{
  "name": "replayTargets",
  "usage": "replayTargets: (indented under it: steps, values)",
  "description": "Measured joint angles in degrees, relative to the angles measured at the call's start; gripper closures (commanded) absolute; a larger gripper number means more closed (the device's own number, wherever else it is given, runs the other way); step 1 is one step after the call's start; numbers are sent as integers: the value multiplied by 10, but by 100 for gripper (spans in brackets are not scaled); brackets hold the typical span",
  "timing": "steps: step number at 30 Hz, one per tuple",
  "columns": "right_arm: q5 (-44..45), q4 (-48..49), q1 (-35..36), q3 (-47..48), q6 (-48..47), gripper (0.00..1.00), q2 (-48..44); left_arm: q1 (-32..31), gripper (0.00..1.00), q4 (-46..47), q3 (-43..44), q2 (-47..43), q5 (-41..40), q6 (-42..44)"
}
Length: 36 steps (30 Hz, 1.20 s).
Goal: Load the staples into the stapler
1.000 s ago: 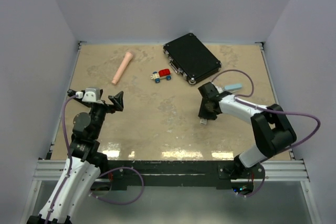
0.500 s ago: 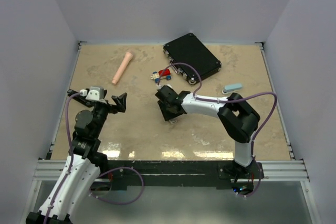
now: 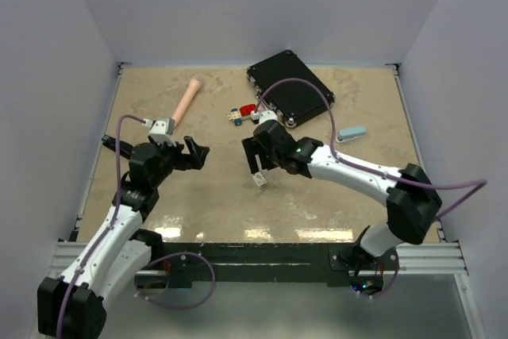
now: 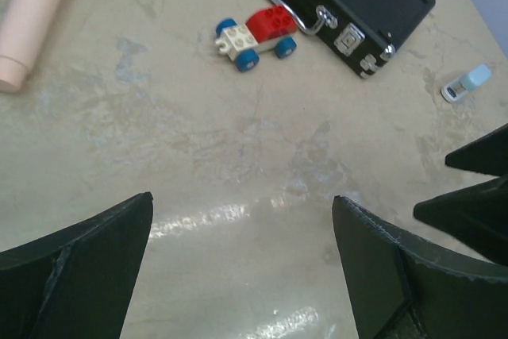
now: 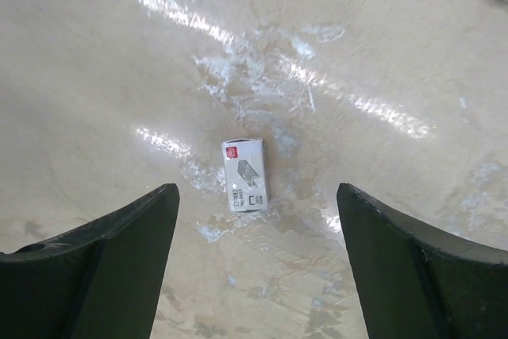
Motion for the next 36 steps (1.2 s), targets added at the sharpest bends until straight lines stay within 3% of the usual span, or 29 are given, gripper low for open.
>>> replayTargets:
  steps: [9, 15, 20, 27, 36]
  values:
    - [111, 65, -13, -148, 63, 18, -142, -84, 0, -16, 45, 187, 54, -63]
    - [172, 67, -14, -218, 123, 20, -223, -163, 0, -38, 151, 336, 49, -62]
    - [213, 76, -14, -262, 154, 20, -311, -219, 0, -89, 278, 466, -44, -101]
    - [230, 72, -14, -290, 175, 20, -348, -279, 0, -192, 405, 604, -191, -137]
    - [236, 70, -14, -304, 175, 20, -355, -320, 0, -246, 459, 676, -260, -153]
